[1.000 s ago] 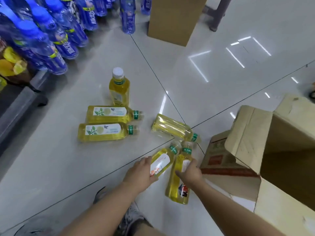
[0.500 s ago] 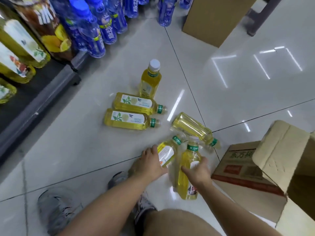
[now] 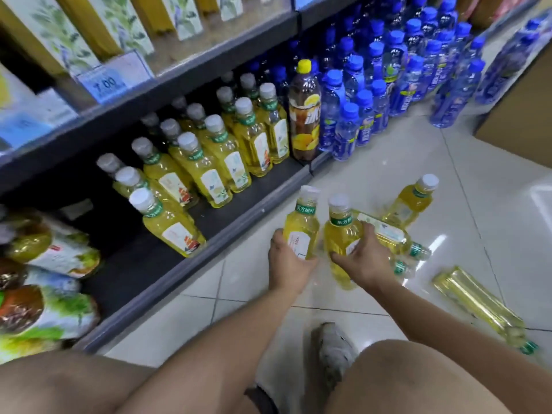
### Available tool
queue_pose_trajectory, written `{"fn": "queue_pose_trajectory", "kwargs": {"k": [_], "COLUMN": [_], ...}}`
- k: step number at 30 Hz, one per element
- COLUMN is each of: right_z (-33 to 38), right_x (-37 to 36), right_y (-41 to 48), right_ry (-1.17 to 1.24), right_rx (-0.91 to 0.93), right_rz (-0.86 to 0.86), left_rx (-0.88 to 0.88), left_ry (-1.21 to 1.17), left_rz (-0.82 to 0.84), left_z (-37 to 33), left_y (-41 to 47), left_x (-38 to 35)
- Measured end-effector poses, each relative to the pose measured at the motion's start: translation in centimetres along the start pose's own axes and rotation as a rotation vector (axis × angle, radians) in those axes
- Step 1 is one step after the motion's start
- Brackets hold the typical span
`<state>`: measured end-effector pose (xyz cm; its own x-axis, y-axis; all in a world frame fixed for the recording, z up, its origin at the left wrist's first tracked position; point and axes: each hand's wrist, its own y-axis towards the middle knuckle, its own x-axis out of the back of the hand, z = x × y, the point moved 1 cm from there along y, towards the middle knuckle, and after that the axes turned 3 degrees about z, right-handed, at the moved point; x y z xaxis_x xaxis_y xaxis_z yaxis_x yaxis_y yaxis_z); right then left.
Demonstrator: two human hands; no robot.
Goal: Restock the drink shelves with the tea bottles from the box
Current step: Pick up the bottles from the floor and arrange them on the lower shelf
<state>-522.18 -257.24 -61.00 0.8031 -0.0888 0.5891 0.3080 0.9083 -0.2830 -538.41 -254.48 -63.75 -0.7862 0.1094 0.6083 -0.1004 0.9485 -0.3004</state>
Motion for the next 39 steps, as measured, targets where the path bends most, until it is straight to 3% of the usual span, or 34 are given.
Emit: {"fn": "queue_pose_trajectory", "kwargs": {"k": [5,11,15,20,24,35,39], "right_z": [7.8,13.7,16.5,18.6,17.8,14.2,13.6], "right_x": [-5.0,-8.1,-8.6,-7.3,-6.9,-7.2,-7.7], "right_y": [4.6,8.2,10.7,15.1,18.8,24.9,24.8], "right_ry": [0.041,0.175,0.235,0.260,0.250,0.152,-0.164], "right_rx": [0.231,0.377,0.381,0.397,0.343,0.164,0.010], "right_rz": [0.081,0.146,0.111,0.056,0.028,0.051,0.028], "left_rx": [0.096,0.120,0.169,0.091,0.014,0.070,0.094], "left_ry": [-0.147,-0.264,-0.271,-0.305,-0.319,-0.378,-0.394], "left_rz": [-0.210,-0.379,-0.415,-0.395,-0.382,-0.429,-0.419], "left_z": [0.7,0.0,-1.1,-3.8,-5.6,-7.3,-7.8], "left_y": [4.9,8.6,10.8,13.2,15.2,20.0,20.4], "left_x": [6.6,10.4,11.2,10.3,8.8,5.1,4.3]}}
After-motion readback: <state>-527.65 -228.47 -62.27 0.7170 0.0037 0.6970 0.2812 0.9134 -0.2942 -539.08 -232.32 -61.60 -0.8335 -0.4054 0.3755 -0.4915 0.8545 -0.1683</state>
